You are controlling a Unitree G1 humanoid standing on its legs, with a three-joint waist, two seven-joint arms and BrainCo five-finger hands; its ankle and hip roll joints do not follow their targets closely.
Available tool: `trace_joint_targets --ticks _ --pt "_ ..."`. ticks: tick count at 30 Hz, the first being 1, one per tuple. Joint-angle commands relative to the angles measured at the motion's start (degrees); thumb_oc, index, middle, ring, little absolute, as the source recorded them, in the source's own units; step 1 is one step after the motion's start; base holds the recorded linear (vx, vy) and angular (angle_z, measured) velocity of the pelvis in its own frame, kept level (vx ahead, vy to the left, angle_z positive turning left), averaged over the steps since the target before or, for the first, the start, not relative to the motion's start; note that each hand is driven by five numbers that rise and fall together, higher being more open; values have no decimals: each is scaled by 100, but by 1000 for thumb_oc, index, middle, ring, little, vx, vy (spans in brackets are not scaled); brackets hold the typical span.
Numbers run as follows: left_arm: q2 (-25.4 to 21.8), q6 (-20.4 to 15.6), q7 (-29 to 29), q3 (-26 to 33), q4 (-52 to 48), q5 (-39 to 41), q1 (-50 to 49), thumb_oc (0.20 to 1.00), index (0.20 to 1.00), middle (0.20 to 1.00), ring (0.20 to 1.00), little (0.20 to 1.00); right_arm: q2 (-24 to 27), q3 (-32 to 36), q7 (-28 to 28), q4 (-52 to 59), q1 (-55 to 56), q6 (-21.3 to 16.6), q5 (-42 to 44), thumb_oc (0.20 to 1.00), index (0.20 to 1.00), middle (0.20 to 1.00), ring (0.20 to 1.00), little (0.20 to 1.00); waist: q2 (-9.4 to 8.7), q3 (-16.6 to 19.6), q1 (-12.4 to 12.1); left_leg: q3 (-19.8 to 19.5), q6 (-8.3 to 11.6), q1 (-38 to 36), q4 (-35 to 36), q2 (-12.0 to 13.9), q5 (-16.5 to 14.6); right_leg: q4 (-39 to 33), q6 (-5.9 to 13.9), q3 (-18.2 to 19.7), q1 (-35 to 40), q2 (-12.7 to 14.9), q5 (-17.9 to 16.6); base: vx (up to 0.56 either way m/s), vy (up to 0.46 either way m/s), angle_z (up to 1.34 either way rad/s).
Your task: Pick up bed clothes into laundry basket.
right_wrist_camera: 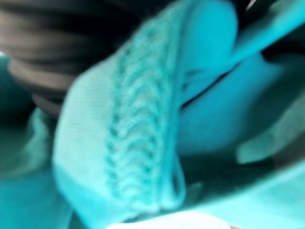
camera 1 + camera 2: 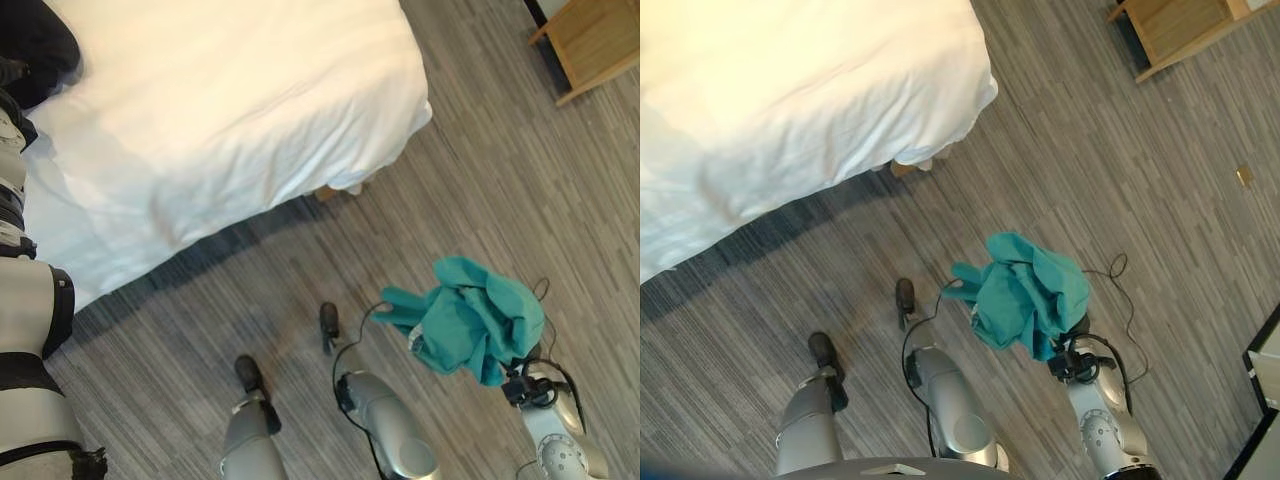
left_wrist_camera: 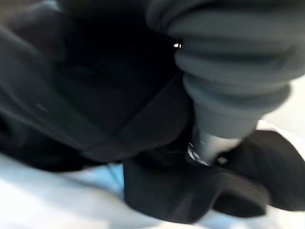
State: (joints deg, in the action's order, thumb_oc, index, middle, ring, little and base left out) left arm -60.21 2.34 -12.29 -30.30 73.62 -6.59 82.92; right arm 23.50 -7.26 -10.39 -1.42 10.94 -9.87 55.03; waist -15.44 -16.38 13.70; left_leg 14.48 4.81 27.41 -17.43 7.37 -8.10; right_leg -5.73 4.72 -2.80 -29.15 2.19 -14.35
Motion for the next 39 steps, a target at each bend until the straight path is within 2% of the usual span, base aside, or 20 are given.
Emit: trace_joint_targets --ticks 1,2,5,7,9,10,12,13,15,18,20,21,22,23,24,25,26,27,35,39 --pt "266 -478 170 812 -387 1859 -588 200 200 200 200 200 94 466 33 22 -33 -158 0 200 200 200 200 200 387 100 -252 -667 -72 -665 1413 12 938 137 631 -383 874 455 281 32 57 8" --pt "266 -478 168 838 -398 1858 -616 200 200 200 200 200 107 465 32 22 -30 -159 0 200 200 200 200 200 396 93 -249 -666 -72 -688 1432 11 945 136 631 -384 888 455 282 40 59 9" --pt "577 -1033 188 1359 -1622 3426 -1079 200 200 200 200 200 189 589 215 -150 -258 -201 -178 200 200 200 200 200 759 221 -466 -693 -84 -1477 2124 -170 1116 157 655 -546 1393 564 419 101 122 20" --pt "642 -1085 184 1419 -1947 3731 -1269 200 200 200 200 200 201 636 296 -175 -331 -192 -221 200 200 200 200 200 847 266 -507 -710 -102 -1615 2184 -230 1121 171 649 -582 1515 594 457 54 85 15" --pt "779 -1446 203 1568 -3405 4634 -1883 200 200 200 200 200 148 852 479 -193 -437 -179 -345 200 200 200 200 200 1086 430 -605 -743 -136 -1947 2243 -369 1073 256 647 -699 1841 688 597 76 129 9" --pt "779 -1439 193 1596 -3433 4627 -1919 200 200 200 200 200 157 848 481 -189 -435 -177 -347 200 200 200 200 200 1088 440 -590 -748 -139 -1927 2243 -379 1100 253 645 -702 1826 698 579 91 99 6" --pt "677 -1786 269 1767 -5114 5088 -2779 200 200 200 200 200 62 1143 650 -212 -526 -213 -568 200 200 200 200 200 1290 646 -667 -829 -181 -2188 2243 -487 1042 492 651 -805 2087 790 788 66 79 21" --pt "676 -1781 263 1797 -5138 5082 -2814 200 200 200 200 200 71 1136 652 -210 -527 -212 -569 200 200 200 200 200 1293 653 -653 -831 -184 -2172 2243 -493 1065 489 648 -807 2075 796 770 46 69 22" --pt "625 -2042 533 2505 -6448 5240 -4144 200 200 200 200 200 -87 1450 766 -178 -630 -294 -698 200 200 200 200 200 1350 917 -724 -798 -206 -2476 2243 -516 994 516 622 -810 2374 813 869 89 42 12" --pt "811 -2132 619 3142 -7216 5229 -5108 200 200 200 200 200 -144 1593 790 -261 -725 -354 -699 200 200 200 200 200 1379 1119 -786 -748 -215 -2637 2243 -516 945 414 600 -801 2569 805 889 87 8 -4" --pt "1258 -2185 712 3653 -7970 5243 -5914 200 200 200 200 200 -229 1692 789 -7 -715 -392 -768 200 200 200 200 200 1356 1254 -860 -737 -239 -2739 2243 -514 906 385 572 -800 2669 799 929 55 -10 6" --pt "1649 -2108 886 4105 -8408 5199 -6764 200 200 200 200 200 -171 1842 832 97 -743 -413 -878 200 200 200 200 200 1376 1362 -914 -732 -266 -2834 2243 -529 863 395 545 -785 2755 804 972 44 -1 1" --pt "1676 -2086 878 4157 -8466 5186 -6841 200 200 200 200 200 -156 1814 843 113 -729 -407 -886 200 200 200 200 200 1391 1371 -894 -726 -266 -2847 2243 -528 858 396 546 -779 2763 802 976 42 -1 2" --pt "2295 -2033 1005 4294 -8746 5200 -7415 200 200 200 200 200 -262 1898 830 228 -769 -417 -898 200 200 200 200 200 1379 1400 -958 -751 -302 -2928 2243 -546 836 461 513 -757 2828 822 1021 0 0 0" --pt "2324 -2016 1002 4319 -8789 5193 -7465 200 200 200 200 200 -245 1885 833 236 -754 -414 -900 200 200 200 200 200 1394 1404 -950 -748 -303 -2943 2243 -546 832 466 514 -754 2839 823 1026 0 0 0" --pt "2939 -1923 1111 4335 -8934 5278 -7937 200 200 200 200 200 -293 1949 832 317 -795 -406 -947 200 200 200 200 200 1388 1428 -989 -770 -323 -2996 2243 -557 821 497 486 -749 2897 829 1054 0 0 0" --pt "2964 -1910 1108 4345 -8965 5271 -7970 200 200 200 200 200 -281 1942 836 325 -781 -402 -951 200 200 200 200 200 1401 1434 -983 -770 -323 -3004 2243 -557 819 498 486 -750 2904 829 1058 0 0 0" --pt "3354 -1815 1136 4374 -9062 5126 -8407 200 200 200 200 200 -340 1990 863 397 -784 -408 -1012 200 200 200 200 200 1394 1472 -1025 -798 -343 -3039 2243 -561 807 513 459 -753 2955 833 1089 0 0 0" --pt "4407 -1769 1036 4640 -9102 5302 -9365 200 200 200 200 200 -544 2307 955 650 -621 -531 -1027 200 200 200 200 200 1374 1478 -1137 -900 -425 -3187 2243 -582 748 685 434 -814 3067 884 1197 7 -3 6" --pt "4307 -1679 1086 4551 -9147 5129 -9411 200 200 200 200 200 -543 2427 1000 682 -549 -561 -1032 200 200 200 200 200 1373 1452 -1087 -863 -444 -3230 2243 -601 722 695 448 -768 3081 883 1200 -2 24 5"
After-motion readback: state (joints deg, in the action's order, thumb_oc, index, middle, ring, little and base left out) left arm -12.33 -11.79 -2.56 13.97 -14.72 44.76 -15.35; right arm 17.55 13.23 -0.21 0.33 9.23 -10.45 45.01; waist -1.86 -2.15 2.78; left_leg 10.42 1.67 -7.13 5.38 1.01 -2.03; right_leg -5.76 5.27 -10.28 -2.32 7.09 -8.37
